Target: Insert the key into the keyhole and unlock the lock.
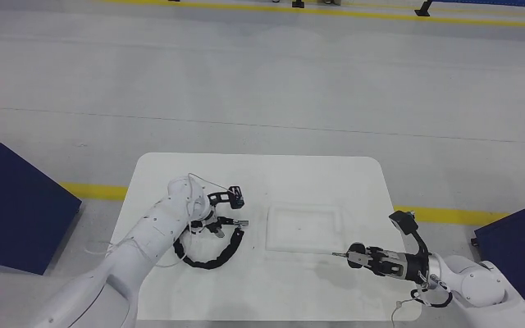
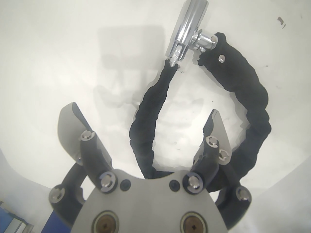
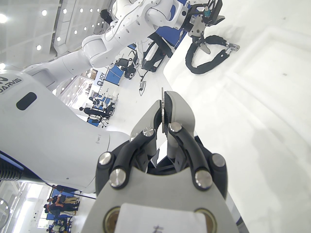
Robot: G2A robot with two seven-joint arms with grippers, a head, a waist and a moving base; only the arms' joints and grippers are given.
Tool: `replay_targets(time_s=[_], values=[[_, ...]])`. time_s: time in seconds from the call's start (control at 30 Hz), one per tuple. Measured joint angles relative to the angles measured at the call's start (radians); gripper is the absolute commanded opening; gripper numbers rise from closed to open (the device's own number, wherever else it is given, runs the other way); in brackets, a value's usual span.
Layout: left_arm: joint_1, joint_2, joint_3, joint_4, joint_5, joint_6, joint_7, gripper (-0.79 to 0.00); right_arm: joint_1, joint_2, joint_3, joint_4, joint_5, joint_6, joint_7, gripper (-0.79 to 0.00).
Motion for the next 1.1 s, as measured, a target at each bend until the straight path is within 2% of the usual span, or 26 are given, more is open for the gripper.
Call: replay_targets(time_s=[0.07,0.1,0.17,0.27,0.33,0.8,0.9,1.0,1.1], values=[[-0.002,-0.009,0.008,0.017,0.009,0.006,0.012,0.000,0.000,0.000,0.000,0.000,0.000,0.000,0.000,-0.785],[-0.004,-0.013,0.010,0.027,0.011,0.006,0.019,-0.080,0.000,0.000,0.000,0.000,0.000,0.000,0.000,-0.785],[-0.009,-0.022,0.017,0.050,0.016,0.007,0.034,-0.154,0.000,0.000,0.000,0.000,0.000,0.000,0.000,-0.785],[-0.016,-0.035,0.024,0.077,0.022,0.002,0.051,-0.376,0.000,0.000,0.000,0.000,0.000,0.000,0.000,-0.785],[-0.021,-0.043,0.029,0.094,0.027,-0.001,0.060,-0.449,0.000,0.000,0.000,0.000,0.000,0.000,0.000,-0.785],[-0.048,-0.082,0.047,0.181,0.047,-0.034,0.104,-0.551,0.000,0.000,0.000,0.000,0.000,0.000,0.000,-0.785],[-0.051,-0.087,0.047,0.194,0.046,-0.046,0.111,-0.594,0.000,0.000,0.000,0.000,0.000,0.000,0.000,-0.785],[-0.054,-0.092,0.047,0.201,0.045,-0.056,0.117,-0.591,0.000,0.000,0.000,0.000,0.000,0.000,0.000,-0.785],[-0.059,-0.095,0.046,0.207,0.046,-0.061,0.123,-0.536,0.000,0.000,0.000,0.000,0.000,0.000,0.000,-0.785]])
